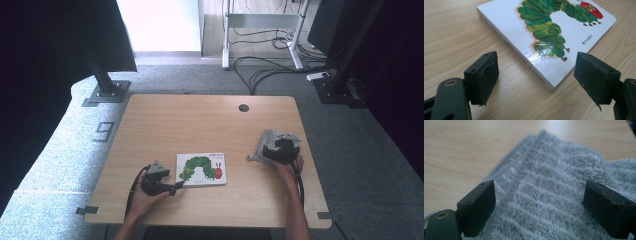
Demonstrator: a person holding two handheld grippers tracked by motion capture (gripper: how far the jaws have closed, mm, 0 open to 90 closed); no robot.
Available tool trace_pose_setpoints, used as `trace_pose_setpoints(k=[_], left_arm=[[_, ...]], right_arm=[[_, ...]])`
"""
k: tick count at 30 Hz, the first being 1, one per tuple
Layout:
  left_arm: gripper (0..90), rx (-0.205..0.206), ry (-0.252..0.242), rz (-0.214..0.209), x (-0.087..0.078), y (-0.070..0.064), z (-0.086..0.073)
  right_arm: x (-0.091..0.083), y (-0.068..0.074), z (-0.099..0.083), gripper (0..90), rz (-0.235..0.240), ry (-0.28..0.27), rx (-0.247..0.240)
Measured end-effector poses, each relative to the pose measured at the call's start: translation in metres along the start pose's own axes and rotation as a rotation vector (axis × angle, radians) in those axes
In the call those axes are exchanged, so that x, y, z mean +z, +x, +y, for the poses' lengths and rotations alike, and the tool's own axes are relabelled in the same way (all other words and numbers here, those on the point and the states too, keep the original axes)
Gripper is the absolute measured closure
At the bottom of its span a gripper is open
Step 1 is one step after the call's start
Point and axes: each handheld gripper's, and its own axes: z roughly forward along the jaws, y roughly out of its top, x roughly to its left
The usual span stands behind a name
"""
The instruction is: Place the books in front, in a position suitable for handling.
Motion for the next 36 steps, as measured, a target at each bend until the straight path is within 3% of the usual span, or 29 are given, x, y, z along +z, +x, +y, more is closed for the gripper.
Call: trace_pose_setpoints(k=[3,8,18,21,28,36], left_arm=[[20.1,0.001,0.002,0.0,0.0,0.0,0.0],[20.1,0.003,0.004,-0.004,0.0,-0.002,0.0],[20.3,0.008,0.012,-0.004,0.001,-0.005,-0.001],[20.4,0.009,0.011,-0.006,0.001,-0.005,-0.002],[20.6,0.009,0.017,-0.005,0.003,-0.006,-0.002],[20.7,0.014,0.016,-0.011,0.003,-0.009,-0.002]], right_arm=[[0.008,0.0,-0.004,8.1,-0.008,0.055,-0.008],[0.009,0.003,-0.006,10.1,-0.034,0.067,-0.021],[0.004,0.001,-0.006,21.3,-0.026,0.089,-0.018],[0.002,0.0,-0.006,27.8,-0.033,0.085,-0.017],[-0.003,-0.009,-0.009,54.8,-0.053,0.058,-0.003],[-0.007,-0.009,-0.009,67.9,-0.068,0.044,-0.059]])
